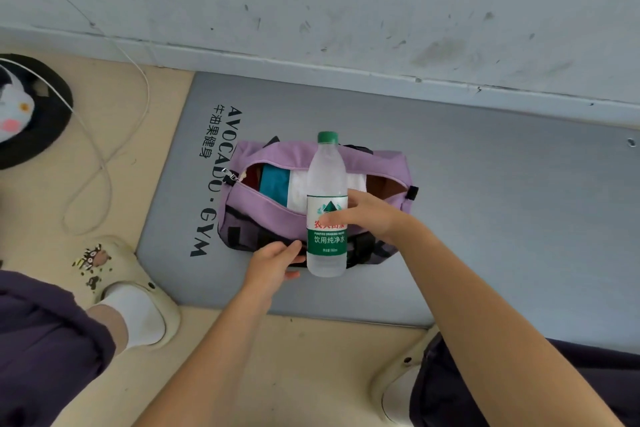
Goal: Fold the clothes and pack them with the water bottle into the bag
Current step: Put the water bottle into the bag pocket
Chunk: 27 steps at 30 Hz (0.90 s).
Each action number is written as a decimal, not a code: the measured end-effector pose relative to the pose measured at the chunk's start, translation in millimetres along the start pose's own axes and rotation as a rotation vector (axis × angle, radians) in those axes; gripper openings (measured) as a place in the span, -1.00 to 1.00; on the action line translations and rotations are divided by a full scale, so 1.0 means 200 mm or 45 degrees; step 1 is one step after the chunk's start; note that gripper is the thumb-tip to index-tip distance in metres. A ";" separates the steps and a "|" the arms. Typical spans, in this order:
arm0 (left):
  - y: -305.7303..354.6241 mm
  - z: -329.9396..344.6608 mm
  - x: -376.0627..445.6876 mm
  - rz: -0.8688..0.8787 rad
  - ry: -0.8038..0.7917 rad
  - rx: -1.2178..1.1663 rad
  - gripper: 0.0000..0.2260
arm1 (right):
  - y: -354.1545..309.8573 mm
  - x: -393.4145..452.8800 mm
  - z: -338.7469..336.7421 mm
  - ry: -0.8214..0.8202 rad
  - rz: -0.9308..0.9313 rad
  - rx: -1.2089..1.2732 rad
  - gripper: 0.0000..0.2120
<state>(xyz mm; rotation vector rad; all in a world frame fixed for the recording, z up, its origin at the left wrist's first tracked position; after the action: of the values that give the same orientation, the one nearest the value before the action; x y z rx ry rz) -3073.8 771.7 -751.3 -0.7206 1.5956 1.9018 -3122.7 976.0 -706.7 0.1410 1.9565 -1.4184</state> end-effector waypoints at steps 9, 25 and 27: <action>0.01 -0.05 0.02 0.019 -0.125 0.088 -0.73 | -0.09 0.13 -0.06 -0.181 -0.004 -0.038 -0.58; 0.03 -0.08 0.07 0.156 -0.175 0.478 -0.63 | -0.11 0.30 -0.05 -0.495 0.126 -0.127 -0.49; 0.05 -0.08 0.07 0.120 -0.176 0.589 -0.64 | -0.12 0.29 -0.08 -0.404 0.086 -0.084 -0.46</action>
<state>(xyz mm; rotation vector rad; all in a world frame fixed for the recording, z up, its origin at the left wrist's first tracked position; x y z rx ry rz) -3090.5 754.6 -757.1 -0.3154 1.9075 1.5169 -3184.4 962.1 -719.7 -0.0459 1.7179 -1.2466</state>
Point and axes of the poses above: each hand's wrist, its own x-axis towards the middle knuckle, its own z-axis out of the palm, y = z × x, the point moved 1 cm from there along x, towards the middle knuckle, and after that the axes turned 11 degrees about -x, right-handed, at the moved point
